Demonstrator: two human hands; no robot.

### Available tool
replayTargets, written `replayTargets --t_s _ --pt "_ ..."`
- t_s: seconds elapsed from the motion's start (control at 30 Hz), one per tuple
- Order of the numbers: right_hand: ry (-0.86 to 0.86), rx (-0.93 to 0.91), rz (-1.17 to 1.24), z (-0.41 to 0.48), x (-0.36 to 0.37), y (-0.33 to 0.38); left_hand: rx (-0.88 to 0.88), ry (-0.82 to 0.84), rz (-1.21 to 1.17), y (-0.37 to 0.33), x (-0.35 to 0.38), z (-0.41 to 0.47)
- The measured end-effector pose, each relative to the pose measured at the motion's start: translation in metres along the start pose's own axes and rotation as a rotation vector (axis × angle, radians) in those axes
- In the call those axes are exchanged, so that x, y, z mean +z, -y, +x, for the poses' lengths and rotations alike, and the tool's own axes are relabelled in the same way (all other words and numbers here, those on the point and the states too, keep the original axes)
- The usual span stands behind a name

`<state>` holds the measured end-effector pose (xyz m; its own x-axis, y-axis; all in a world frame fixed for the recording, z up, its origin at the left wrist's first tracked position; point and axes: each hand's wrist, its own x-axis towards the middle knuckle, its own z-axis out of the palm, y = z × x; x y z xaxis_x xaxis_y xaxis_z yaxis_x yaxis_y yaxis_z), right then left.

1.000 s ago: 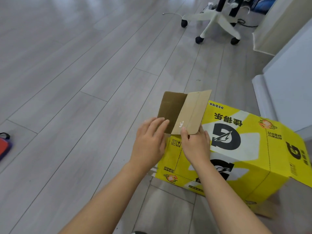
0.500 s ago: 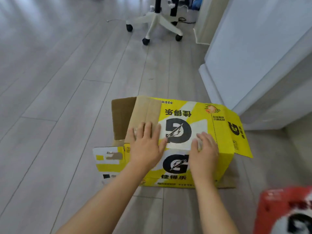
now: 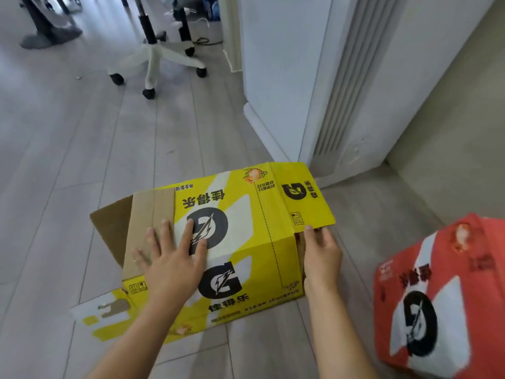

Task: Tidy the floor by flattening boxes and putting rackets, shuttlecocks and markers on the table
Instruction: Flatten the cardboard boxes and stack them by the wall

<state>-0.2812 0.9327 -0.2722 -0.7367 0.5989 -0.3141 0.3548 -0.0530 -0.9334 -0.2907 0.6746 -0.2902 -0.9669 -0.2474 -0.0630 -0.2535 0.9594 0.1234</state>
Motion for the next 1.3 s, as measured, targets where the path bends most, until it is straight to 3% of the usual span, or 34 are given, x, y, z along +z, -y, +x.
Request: replayTargets --t_s 0.13,0.27,0.37,0.47,0.53,0.77,1.0,1.1,1.2,1.3 --pt "0.056 -0.219 -0.061 -0.008 0.008 0.011 -0.003 0.01 -0.004 -0.001 0.001 0.003" --pt "0.132 -0.578 -0.242 -0.018 0.03 -0.001 -0.032 0.058 -0.064 -0.005 -0.001 0.01" --pt "0.073 -0.714 -0.472 -0.015 0.038 -0.024 -0.069 0.104 -0.127 -0.018 -0.006 0.015" --pt "0.009 -0.703 -0.679 -0.022 0.042 -0.026 -0.12 0.158 -0.197 -0.037 -0.012 0.021" --pt "0.053 -0.658 -0.752 -0.02 0.045 -0.025 -0.147 0.219 -0.248 -0.049 -0.017 0.028" --pt "0.176 -0.627 -0.812 0.003 0.053 -0.027 -0.207 0.313 -0.204 -0.081 -0.011 0.057" --pt "0.159 -0.772 -1.054 0.023 0.049 -0.026 -0.174 0.344 -0.199 -0.08 0.004 0.068" --pt "0.377 -0.802 -1.148 0.049 0.035 -0.012 -0.162 0.37 -0.195 -0.08 0.01 0.074" --pt "0.633 -0.719 -1.182 0.078 0.018 -0.002 -0.158 0.38 -0.201 -0.081 0.016 0.078" --pt "0.684 -0.696 -1.235 0.09 0.009 0.002 -0.146 0.376 -0.193 -0.082 0.021 0.08"
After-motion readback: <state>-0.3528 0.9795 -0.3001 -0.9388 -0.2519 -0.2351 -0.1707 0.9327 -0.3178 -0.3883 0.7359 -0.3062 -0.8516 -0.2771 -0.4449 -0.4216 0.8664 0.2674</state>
